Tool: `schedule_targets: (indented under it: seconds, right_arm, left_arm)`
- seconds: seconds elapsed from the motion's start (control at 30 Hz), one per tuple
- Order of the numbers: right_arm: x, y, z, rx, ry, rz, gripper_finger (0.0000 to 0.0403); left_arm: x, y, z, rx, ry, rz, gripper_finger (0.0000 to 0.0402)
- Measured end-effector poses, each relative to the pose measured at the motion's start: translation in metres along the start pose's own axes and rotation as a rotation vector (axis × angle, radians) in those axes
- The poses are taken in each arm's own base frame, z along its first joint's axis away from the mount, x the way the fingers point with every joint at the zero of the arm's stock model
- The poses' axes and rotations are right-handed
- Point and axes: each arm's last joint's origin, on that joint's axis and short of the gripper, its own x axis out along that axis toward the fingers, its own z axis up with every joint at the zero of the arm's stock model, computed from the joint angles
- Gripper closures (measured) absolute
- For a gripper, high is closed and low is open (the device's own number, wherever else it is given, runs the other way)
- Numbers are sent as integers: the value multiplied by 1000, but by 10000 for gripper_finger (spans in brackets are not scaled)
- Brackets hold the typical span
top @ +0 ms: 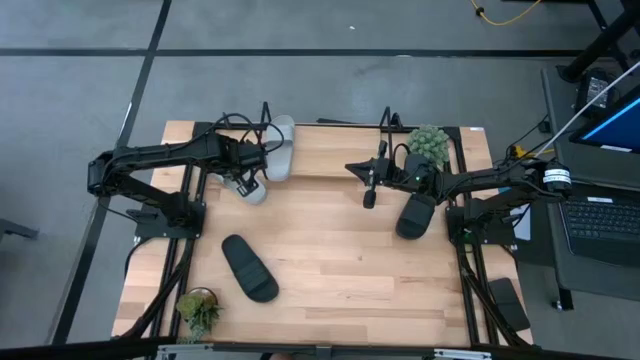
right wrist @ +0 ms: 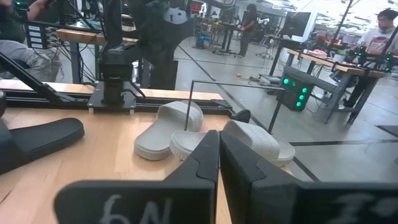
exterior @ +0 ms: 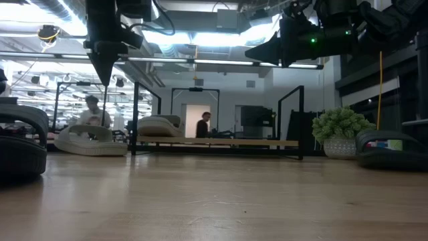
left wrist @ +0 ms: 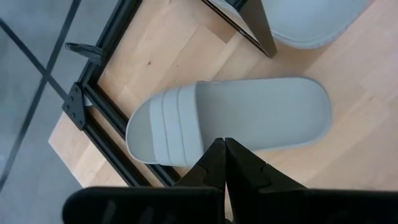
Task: Pick and place slides into the shelf
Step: Put the gray slide on the shelf
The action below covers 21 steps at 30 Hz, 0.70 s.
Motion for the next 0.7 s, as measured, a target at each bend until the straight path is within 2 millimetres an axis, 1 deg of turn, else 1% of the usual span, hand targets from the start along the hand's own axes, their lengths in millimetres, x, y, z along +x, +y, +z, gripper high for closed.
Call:
schedule_targets:
  seconds: [0.13,0.27,0.37,0.47,0.57,0.7]
  right_arm:
    - [0,0,0,0,1,6,386]
    - [0,2,0,0,-4,59,386]
    - [0,3,0,0,-7,81,386]
    - [0,3,0,3,-6,81,386]
    - [0,3,0,3,-6,82,386]
    - [0,3,0,3,-6,82,386]
  left_arm:
    - [0,0,-1,-13,5,9,401]
    - [0,2,-3,-5,25,27,401]
    - [4,1,-6,6,43,44,398]
    - [14,-1,-13,30,88,65,375]
    - [28,-3,-22,47,138,89,341]
    - [42,-6,-33,24,188,115,299]
